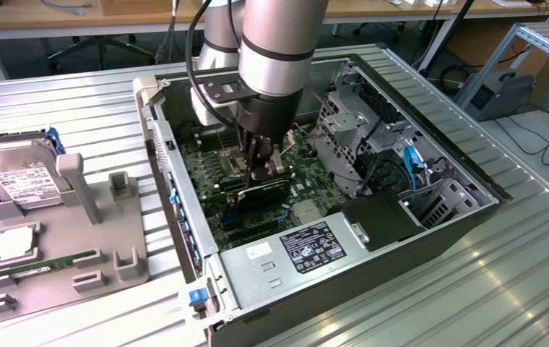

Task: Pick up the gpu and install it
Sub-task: 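Insert the gpu into the slot, then press down on the gpu until it lock into place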

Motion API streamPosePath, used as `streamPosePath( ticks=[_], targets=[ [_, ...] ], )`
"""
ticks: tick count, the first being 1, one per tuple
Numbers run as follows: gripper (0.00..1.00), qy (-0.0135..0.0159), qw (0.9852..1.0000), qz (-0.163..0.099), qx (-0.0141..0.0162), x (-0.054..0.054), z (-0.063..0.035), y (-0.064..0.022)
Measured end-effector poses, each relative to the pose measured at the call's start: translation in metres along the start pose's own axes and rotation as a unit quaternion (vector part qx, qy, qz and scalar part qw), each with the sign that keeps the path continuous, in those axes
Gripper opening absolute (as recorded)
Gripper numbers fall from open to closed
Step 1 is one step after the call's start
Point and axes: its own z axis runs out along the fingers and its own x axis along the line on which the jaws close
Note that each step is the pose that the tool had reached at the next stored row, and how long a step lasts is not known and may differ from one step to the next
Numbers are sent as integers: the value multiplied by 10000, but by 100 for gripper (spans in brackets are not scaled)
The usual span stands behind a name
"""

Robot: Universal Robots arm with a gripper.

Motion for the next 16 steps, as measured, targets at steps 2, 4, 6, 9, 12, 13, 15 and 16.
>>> streamPosePath(
  ticks=[2,4,6,9,12,13,15,16],
  targets=[
    [11,0,10000,0,0,0,0,0],
    [11,0,10000,0,0,0,0,0],
    [11,0,10000,0,0,0,0,0],
    [11,0,10000,0,0,-1,4,23],
    [11,2,10000,0,-1,-2,29,65],
    [11,1,10000,0,0,-3,35,80],
    [11,1,10000,0,0,-7,43,102],
    [11,1,10000,0,0,-8,48,116]
  ],
)
